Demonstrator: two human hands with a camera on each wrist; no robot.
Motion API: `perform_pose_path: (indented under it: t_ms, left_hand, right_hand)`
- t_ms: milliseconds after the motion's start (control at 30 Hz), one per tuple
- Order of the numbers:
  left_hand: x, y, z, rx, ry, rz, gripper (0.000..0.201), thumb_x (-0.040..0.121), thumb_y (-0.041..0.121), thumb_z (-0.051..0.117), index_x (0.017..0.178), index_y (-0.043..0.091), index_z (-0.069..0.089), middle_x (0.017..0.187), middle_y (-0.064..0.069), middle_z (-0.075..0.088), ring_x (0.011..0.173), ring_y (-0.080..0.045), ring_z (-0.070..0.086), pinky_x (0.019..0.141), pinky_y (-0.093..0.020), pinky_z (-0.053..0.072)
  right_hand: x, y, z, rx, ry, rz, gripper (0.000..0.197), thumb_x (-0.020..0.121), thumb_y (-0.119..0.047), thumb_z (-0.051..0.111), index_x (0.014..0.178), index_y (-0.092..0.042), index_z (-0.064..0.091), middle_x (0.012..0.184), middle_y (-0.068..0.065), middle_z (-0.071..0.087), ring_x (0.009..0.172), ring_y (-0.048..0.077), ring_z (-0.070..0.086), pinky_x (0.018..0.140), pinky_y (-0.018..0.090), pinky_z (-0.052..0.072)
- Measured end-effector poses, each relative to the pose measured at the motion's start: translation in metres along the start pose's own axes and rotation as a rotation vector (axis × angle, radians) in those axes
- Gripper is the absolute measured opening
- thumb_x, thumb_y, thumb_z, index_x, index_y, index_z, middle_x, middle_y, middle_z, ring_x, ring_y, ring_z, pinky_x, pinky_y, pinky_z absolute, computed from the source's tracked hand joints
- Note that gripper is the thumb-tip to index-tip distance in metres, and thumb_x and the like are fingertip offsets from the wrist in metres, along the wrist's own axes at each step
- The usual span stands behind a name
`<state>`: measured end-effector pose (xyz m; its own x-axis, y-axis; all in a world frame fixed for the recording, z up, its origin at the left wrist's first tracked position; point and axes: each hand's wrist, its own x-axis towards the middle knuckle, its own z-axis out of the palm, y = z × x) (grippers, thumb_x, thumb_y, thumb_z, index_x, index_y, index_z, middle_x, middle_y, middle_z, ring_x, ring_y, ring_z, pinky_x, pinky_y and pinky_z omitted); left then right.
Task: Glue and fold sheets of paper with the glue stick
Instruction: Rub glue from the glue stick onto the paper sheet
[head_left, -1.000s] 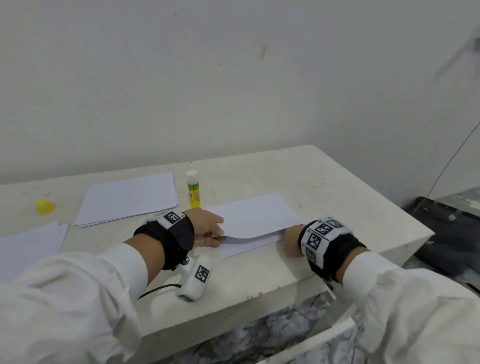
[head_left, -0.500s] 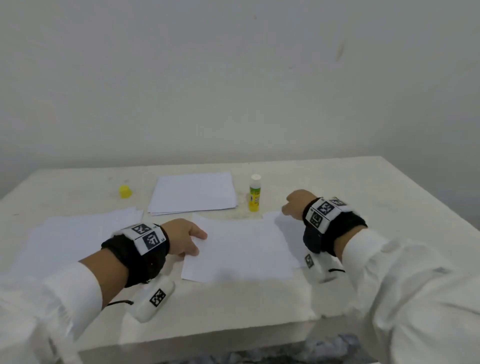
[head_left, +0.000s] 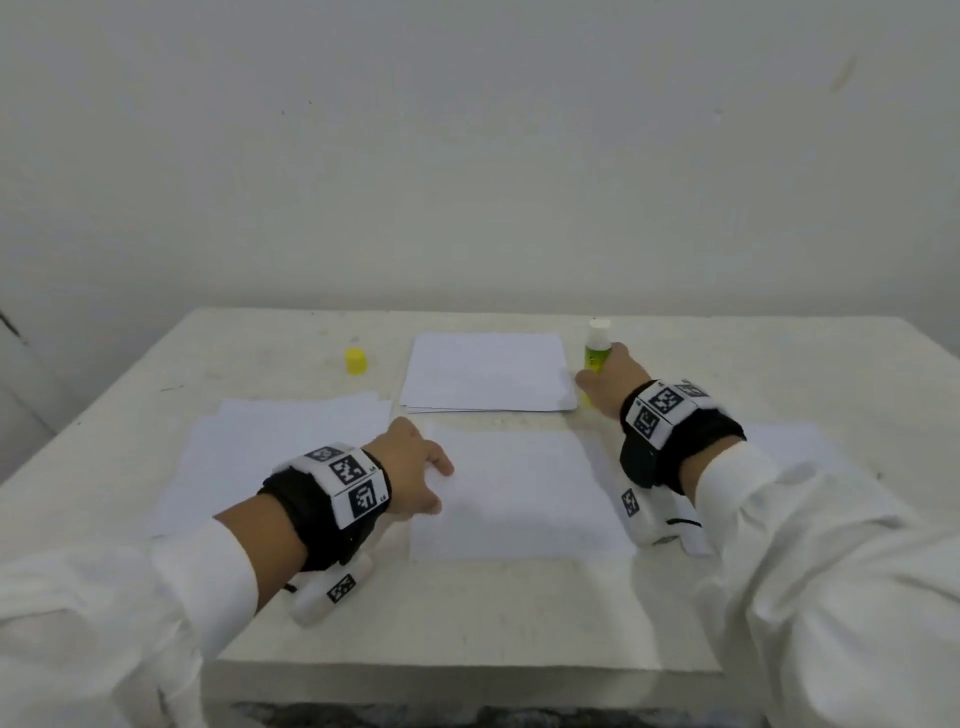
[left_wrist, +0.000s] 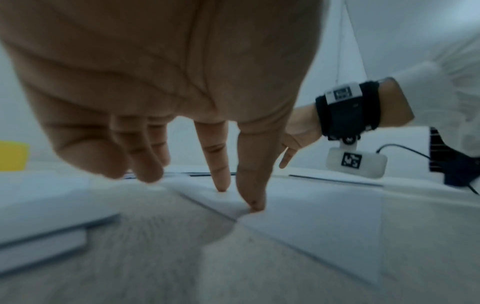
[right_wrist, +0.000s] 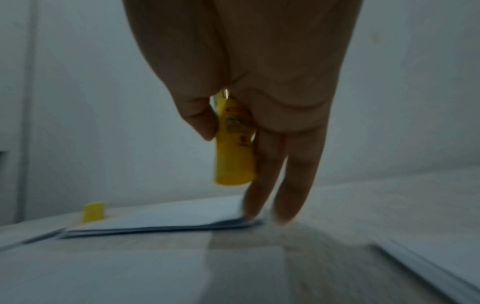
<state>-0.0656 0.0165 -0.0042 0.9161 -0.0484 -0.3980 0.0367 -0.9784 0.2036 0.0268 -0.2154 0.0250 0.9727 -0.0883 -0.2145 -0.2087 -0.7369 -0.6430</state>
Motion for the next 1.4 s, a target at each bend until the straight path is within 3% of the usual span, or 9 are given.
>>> perform_pose_path:
  t_ms: [100,200,267,367,567,733,1067,1200,1400]
  left_hand:
    - [-0.006,-0.002,0.002,0.168,0.073,0.071,0.047,0.082,0.048,0.064,0.127,0.043,0.052,0.143,0.005,0.024,0.131,-0.019,0.028,0.104,-0.034,0.032]
    - [-0.007,-0.002,0.002,0.284,0.035,0.139,0.055,0.086,0.050,0.057,0.138,0.040,0.041,0.146,0.006,0.032,0.134,-0.020,0.026,0.105,-0.036,0.027]
    - [-0.007,-0.005,0.001,0.325,-0.015,0.148,0.064,0.084,0.054,0.057,0.142,0.038,0.035,0.147,0.008,0.034,0.134,-0.021,0.027,0.106,-0.037,0.026]
    - [-0.007,-0.011,0.002,0.362,-0.069,0.133,0.079,0.071,0.066,0.059,0.142,0.042,0.034,0.144,0.008,0.038,0.128,-0.024,0.033,0.105,-0.041,0.032]
    - [-0.009,-0.011,0.003,0.414,-0.072,0.141,0.079,0.075,0.065,0.059,0.144,0.038,0.033,0.141,0.006,0.042,0.125,-0.026,0.036,0.102,-0.042,0.035]
    - [-0.008,-0.011,0.001,0.451,-0.052,0.182,0.075,0.079,0.063,0.059,0.144,0.034,0.035,0.138,0.003,0.044,0.125,-0.026,0.036,0.103,-0.042,0.035]
    - [-0.003,-0.020,-0.002,0.390,-0.051,0.204,0.091,0.070,0.068,0.064,0.145,0.031,0.029,0.148,0.004,0.032,0.132,-0.025,0.029,0.108,-0.042,0.028]
    - [-0.003,-0.022,-0.007,0.298,-0.098,0.107,0.098,0.057,0.072,0.070,0.140,0.041,0.028,0.139,-0.003,0.035,0.123,-0.032,0.040,0.105,-0.046,0.035]
    - [-0.007,-0.022,-0.013,0.315,-0.133,0.089,0.108,0.065,0.071,0.068,0.150,0.035,0.011,0.151,-0.006,0.021,0.134,-0.033,0.031,0.111,-0.047,0.029]
  right_hand:
    - [-0.021,-0.019,0.018,-0.013,-0.123,-0.043,0.047,0.095,-0.021,0.047,0.132,-0.008,0.021,0.097,0.015,0.047,0.066,0.024,0.048,0.049,0.026,0.037]
    - [-0.037,-0.036,0.027,-0.089,-0.102,-0.159,0.049,0.090,-0.021,0.056,0.131,-0.009,0.034,0.088,0.010,0.051,0.075,0.026,0.051,0.063,0.027,0.037]
    - [-0.047,-0.048,0.032,-0.104,-0.107,-0.230,0.030,0.085,-0.024,0.063,0.107,-0.005,0.055,0.088,0.011,0.056,0.080,0.026,0.055,0.066,0.027,0.037]
    - [-0.058,-0.062,0.049,-0.124,-0.082,-0.276,0.031,0.082,-0.029,0.065,0.066,-0.014,0.043,0.070,0.001,0.045,0.063,0.016,0.045,0.053,0.025,0.032]
    - [-0.065,-0.083,0.087,-0.243,-0.073,-0.306,0.029,0.087,-0.037,0.059,0.089,-0.011,0.047,0.088,0.003,0.049,0.079,0.020,0.047,0.052,0.023,0.031]
    - [-0.063,-0.083,0.087,-0.320,-0.058,-0.263,0.025,0.089,-0.033,0.056,0.094,-0.012,0.045,0.093,0.004,0.049,0.083,0.020,0.047,0.066,0.027,0.036]
    - [-0.052,-0.020,0.027,-0.388,0.101,-0.050,0.027,0.088,-0.033,0.057,0.093,-0.009,0.046,0.091,0.006,0.049,0.082,0.024,0.046,0.064,0.028,0.033]
    - [-0.049,0.001,0.008,-0.366,0.165,0.037,0.027,0.087,-0.032,0.059,0.079,-0.010,0.044,0.071,0.001,0.043,0.077,0.024,0.046,0.050,0.027,0.027]
    - [-0.053,0.006,0.002,-0.332,0.198,0.040,0.022,0.085,-0.025,0.058,0.078,-0.010,0.043,0.070,0.001,0.043,0.077,0.026,0.047,0.051,0.026,0.028]
